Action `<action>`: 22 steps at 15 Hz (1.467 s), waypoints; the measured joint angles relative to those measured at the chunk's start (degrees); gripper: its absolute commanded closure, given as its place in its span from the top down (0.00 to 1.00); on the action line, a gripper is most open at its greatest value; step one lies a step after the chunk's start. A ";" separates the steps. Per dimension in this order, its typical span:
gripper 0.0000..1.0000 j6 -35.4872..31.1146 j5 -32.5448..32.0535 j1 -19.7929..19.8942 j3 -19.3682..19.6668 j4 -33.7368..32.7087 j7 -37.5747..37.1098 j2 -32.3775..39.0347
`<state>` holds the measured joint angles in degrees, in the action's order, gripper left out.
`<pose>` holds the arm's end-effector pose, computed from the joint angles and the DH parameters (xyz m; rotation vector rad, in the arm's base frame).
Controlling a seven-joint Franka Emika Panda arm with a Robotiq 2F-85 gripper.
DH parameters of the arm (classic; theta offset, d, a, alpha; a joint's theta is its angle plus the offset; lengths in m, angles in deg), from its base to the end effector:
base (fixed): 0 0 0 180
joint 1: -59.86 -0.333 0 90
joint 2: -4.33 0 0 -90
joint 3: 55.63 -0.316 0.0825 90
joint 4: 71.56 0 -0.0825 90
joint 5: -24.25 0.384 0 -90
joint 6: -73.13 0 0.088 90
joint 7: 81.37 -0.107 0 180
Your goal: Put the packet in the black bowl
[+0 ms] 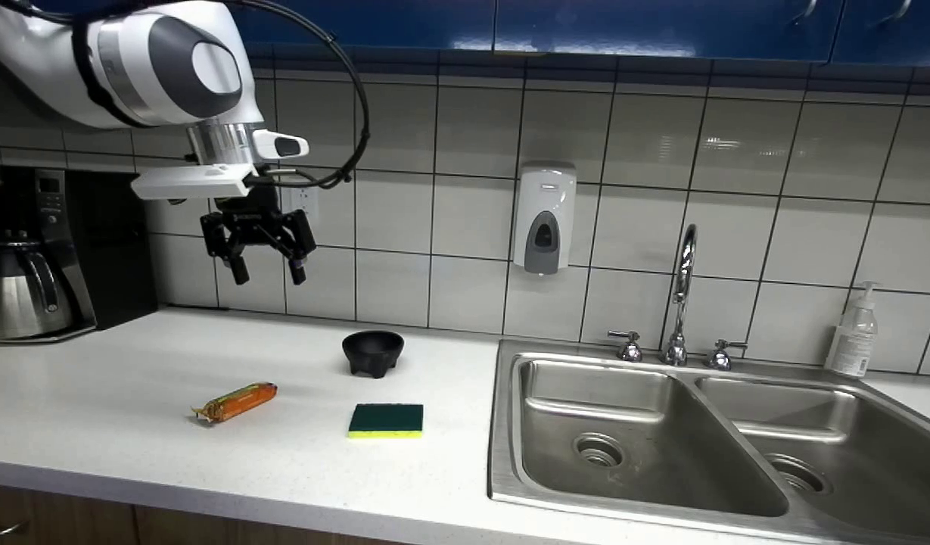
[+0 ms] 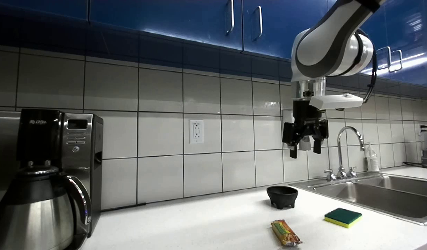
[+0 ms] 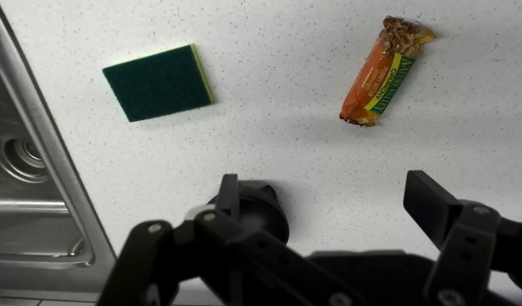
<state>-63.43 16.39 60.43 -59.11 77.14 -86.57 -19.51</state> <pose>0.4175 0.0198 0.4165 3.0097 0.0715 0.3182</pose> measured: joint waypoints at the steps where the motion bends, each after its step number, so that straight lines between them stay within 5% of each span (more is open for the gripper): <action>1: 1.00 -0.32 -0.09 0.01 -1.17 0.57 -2.67 -0.05; 10: 1.00 -1.90 -1.20 0.00 -9.23 3.10 -21.05 1.53; 22: 1.00 -6.45 -5.33 0.33 -9.77 2.57 -29.91 12.68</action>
<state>-69.88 11.05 60.76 -68.88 79.71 -116.48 -6.84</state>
